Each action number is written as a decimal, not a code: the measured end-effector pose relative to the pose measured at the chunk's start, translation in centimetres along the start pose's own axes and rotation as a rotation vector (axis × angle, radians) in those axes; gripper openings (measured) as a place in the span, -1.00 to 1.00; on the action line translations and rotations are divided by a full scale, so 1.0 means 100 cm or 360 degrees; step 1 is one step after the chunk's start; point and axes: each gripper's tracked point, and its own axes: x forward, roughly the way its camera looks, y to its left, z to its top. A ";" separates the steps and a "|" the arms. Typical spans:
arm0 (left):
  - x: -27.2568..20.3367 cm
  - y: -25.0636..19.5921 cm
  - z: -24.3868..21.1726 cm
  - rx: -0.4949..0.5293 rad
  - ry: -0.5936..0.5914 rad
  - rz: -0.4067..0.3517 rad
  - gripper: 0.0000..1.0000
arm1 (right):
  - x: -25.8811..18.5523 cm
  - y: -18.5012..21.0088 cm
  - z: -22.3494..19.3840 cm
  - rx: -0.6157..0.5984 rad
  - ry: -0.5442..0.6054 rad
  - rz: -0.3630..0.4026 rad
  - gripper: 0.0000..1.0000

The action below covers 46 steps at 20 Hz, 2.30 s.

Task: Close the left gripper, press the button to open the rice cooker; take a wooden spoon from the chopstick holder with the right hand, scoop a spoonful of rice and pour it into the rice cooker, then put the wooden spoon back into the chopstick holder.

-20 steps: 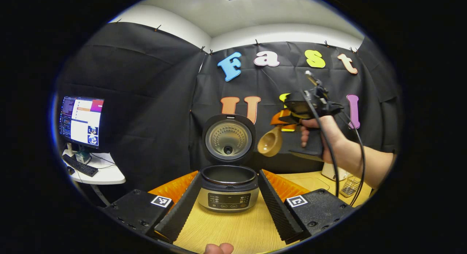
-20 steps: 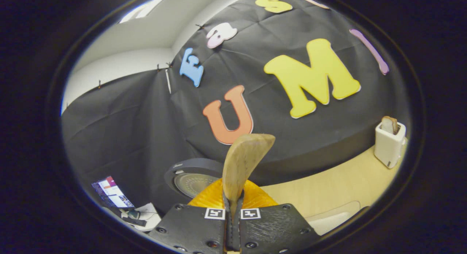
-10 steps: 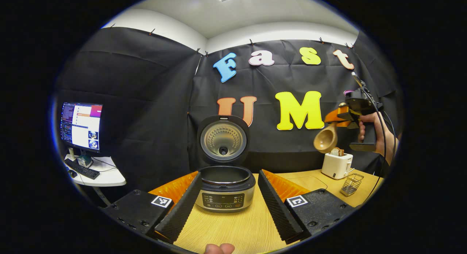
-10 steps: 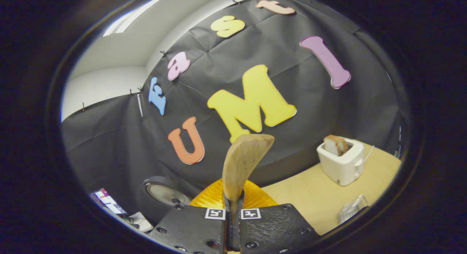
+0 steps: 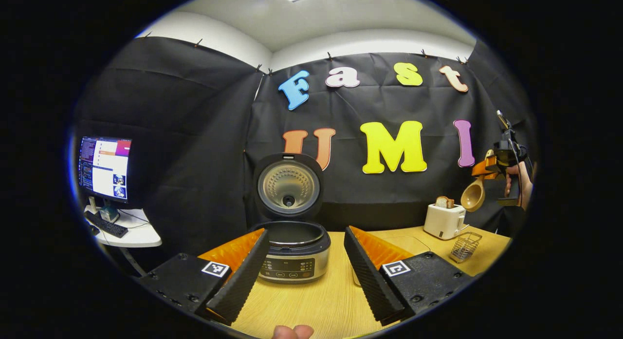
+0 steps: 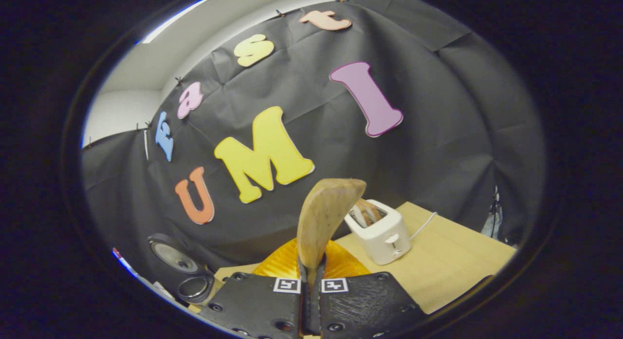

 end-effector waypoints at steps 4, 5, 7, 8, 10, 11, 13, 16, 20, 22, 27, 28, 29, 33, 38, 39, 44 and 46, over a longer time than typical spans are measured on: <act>-0.002 -0.001 0.003 -0.0036 -0.0015 -0.0006 0.96 | 0.007 -0.039 -0.022 -0.0043 0.0049 -0.0100 -0.99; -0.002 0.000 0.004 -0.0045 -0.0016 -0.0004 0.96 | 0.011 -0.047 -0.030 -0.0053 0.0072 -0.0121 -0.99; -0.003 0.000 0.006 -0.0045 -0.0019 -0.0002 0.95 | 0.018 -0.066 -0.044 -0.0042 0.0122 -0.0163 -0.99; -0.004 0.002 0.006 -0.0041 -0.0023 0.0002 0.95 | 0.022 -0.071 -0.051 -0.0034 0.0133 -0.0176 -0.99; -0.004 0.005 0.007 -0.0044 -0.0028 0.0006 0.96 | 0.031 -0.082 -0.062 -0.0085 0.0143 -0.0215 -0.99; -0.005 0.006 0.008 -0.0049 -0.0031 0.0009 0.96 | 0.034 -0.085 -0.067 -0.0125 0.0146 -0.0228 -0.99; -0.005 0.010 0.009 -0.0055 -0.0037 0.0019 0.95 | 0.037 -0.088 -0.078 -0.0183 0.0164 -0.0238 -0.99; -0.005 0.015 0.009 -0.0047 -0.0036 0.0047 0.95 | 0.041 -0.090 -0.095 -0.0243 0.0190 -0.0248 -0.99; -0.005 0.018 0.011 -0.0049 -0.0046 0.0052 0.95 | 0.049 -0.094 -0.115 -0.0263 0.0218 -0.0273 -0.98; -0.006 0.019 0.011 -0.0052 -0.0049 0.0053 0.96 | 0.052 -0.095 -0.122 -0.0274 0.0227 -0.0294 -0.99; -0.006 0.023 0.011 -0.0066 -0.0051 0.0063 0.95 | 0.053 -0.106 -0.133 -0.0254 0.0274 -0.0328 -0.96; -0.006 0.023 0.011 -0.0070 -0.0051 0.0063 0.95 | 0.051 -0.107 -0.135 -0.0258 0.0282 -0.0328 -0.91; -0.006 0.024 0.011 -0.0073 -0.0050 0.0065 0.95 | 0.049 -0.106 -0.134 -0.0261 0.0279 -0.0316 -0.91; -0.005 0.024 0.011 -0.0084 -0.0051 0.0067 0.95 | 0.037 -0.108 -0.114 -0.0286 0.0189 -0.0309 -0.58; -0.002 0.019 0.008 -0.0117 -0.0054 0.0064 0.96 | 0.015 -0.117 -0.086 -0.0283 0.0024 -0.0330 0.45; -0.001 0.016 0.006 -0.0131 -0.0044 0.0062 0.96 | 0.009 -0.117 -0.079 -0.0291 -0.0017 -0.0327 0.58; 0.017 0.004 0.007 -0.0149 -0.0011 0.0020 0.94 | -0.023 -0.113 -0.062 -0.0357 -0.0122 -0.0249 0.82; 0.035 0.001 0.024 -0.0121 -0.0009 -0.0008 0.96 | -0.041 -0.109 -0.054 -0.0412 -0.0203 -0.0222 0.82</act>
